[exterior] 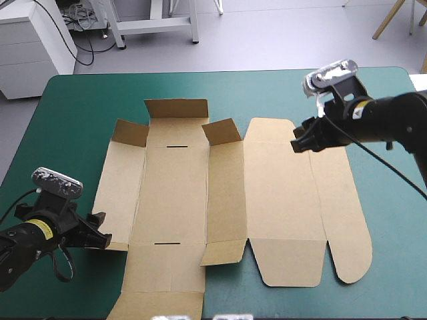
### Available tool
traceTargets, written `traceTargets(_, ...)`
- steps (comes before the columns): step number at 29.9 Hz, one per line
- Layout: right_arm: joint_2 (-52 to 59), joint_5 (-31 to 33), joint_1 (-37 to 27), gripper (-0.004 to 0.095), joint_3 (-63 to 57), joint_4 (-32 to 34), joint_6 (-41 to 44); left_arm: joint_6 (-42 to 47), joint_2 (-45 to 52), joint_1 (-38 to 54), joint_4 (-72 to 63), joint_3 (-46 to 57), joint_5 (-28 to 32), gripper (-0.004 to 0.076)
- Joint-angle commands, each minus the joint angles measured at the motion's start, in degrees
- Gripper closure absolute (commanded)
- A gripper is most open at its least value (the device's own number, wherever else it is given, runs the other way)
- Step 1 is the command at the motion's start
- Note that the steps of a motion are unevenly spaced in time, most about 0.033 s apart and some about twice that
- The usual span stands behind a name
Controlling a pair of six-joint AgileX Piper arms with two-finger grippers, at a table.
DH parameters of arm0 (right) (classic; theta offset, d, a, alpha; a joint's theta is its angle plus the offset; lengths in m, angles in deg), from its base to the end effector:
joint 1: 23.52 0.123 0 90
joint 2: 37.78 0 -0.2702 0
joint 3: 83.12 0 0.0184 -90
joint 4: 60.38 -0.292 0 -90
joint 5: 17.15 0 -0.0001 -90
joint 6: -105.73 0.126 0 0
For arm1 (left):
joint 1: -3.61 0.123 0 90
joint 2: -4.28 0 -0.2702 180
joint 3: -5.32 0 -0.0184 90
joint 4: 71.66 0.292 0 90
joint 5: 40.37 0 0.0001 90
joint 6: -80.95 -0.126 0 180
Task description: Fold the box
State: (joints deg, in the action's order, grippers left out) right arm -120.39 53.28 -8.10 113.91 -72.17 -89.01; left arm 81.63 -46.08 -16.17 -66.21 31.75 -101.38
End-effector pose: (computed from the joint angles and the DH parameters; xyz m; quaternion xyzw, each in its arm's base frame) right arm 0.2923 0.1058 0.4400 -0.2442 0.8894 0.1048 0.3719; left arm 0.1843 -0.0552 0.3228 0.1610 0.9179 -0.0175 0.3622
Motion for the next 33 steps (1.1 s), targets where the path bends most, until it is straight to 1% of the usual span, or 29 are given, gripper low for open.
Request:
traceTargets(1, 7.65, -5.38, -0.36, 0.0450, -6.11, 0.95, 0.19, 0.16, 0.00, 0.07, 0.25, -1.74, 3.01, 0.0294)
traceTargets(5, 15.72, -8.00, -0.36, 0.0450, -15.36, 2.89, 0.82, 0.16, 0.00, 0.07, 0.25, -1.74, 3.06, 0.0294)
traceTargets(11, 26.59, -11.18, -0.36, 0.0450, -24.90, 5.54, 2.19, 0.16, 0.00, 0.07, 0.25, -1.74, 3.26, 0.0294)
traceTargets(16, 34.40, -11.45, -0.36, 0.0450, -31.60, 5.89, 4.31, 0.16, 0.00, 0.07, 0.37, -1.74, 3.75, 0.0294)
traceTargets(25, 41.76, -11.56, -0.36, 0.0450, -41.53, 6.62, 7.60, 0.40, 0.00, 0.07, 0.04, -1.74, 4.00, 0.0294)
traceTargets(33, 42.15, -13.15, -0.36, 0.0450, -44.09, 6.68, 8.00, 1.26, 0.00, 0.07, -3.60, -1.74, 2.74, 0.0293)
